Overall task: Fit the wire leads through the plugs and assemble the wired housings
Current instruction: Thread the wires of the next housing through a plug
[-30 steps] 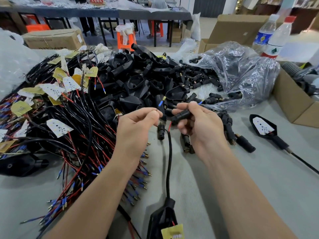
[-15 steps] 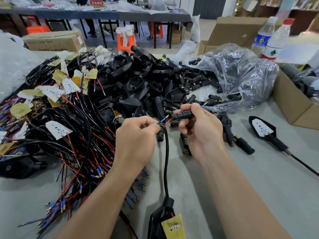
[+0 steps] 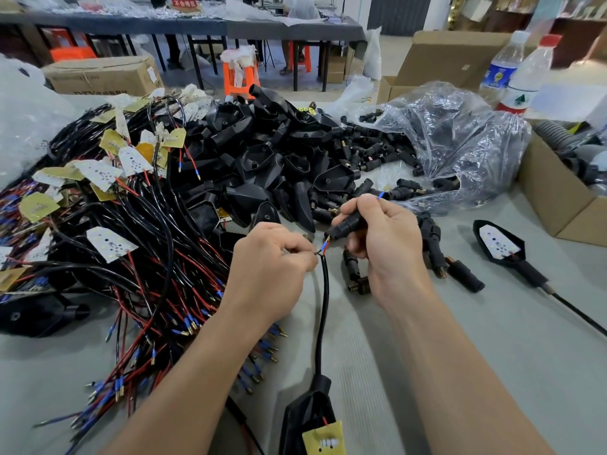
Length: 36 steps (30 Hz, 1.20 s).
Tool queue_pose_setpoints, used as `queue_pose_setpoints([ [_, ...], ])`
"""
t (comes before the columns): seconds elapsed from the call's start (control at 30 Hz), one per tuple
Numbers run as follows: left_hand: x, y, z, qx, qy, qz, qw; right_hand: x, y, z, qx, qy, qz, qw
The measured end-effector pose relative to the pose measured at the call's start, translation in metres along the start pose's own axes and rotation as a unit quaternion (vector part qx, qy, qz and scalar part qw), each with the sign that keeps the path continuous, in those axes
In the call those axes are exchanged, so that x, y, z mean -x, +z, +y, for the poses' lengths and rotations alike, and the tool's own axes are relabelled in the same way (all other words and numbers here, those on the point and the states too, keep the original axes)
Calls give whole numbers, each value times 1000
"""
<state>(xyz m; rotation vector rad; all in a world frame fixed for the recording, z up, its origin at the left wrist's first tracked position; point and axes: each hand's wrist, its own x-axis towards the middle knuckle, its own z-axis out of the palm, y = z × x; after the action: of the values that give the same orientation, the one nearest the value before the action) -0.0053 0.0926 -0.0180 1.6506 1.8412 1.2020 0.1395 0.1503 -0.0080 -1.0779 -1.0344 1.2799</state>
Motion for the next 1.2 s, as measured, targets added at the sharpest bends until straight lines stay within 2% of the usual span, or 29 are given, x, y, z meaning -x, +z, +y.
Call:
queue_pose_setpoints([
  [0.13,0,-2,1,42,-33,-17,998,1,0,-1,-3,4,4,1000],
  [0.27,1,1,2,83,-57,-2,995,-1,-1,-1,-31,13,-14,999],
  [0.5,5,6,3,72,-11,52,996,-2,-5,2,-52,58,-102,992],
  [0.7,-4,2,-6,145,-40,96,984,-4,-5,5,-93,55,-69,992],
  [0.83,-5,3,-8,119,-32,80,989,-4,-3,9,-72,47,-72,994],
  [0.93,-4,2,-8,109,-31,80,990,-1,2,12,-90,74,-94,989],
  [1.1,-7,2,-11,208,-66,76,973,-2,-1,9,-125,99,-99,982],
  [1.2,-11,4,-14,189,-85,75,975,-3,-1,9,-133,98,-88,982],
])
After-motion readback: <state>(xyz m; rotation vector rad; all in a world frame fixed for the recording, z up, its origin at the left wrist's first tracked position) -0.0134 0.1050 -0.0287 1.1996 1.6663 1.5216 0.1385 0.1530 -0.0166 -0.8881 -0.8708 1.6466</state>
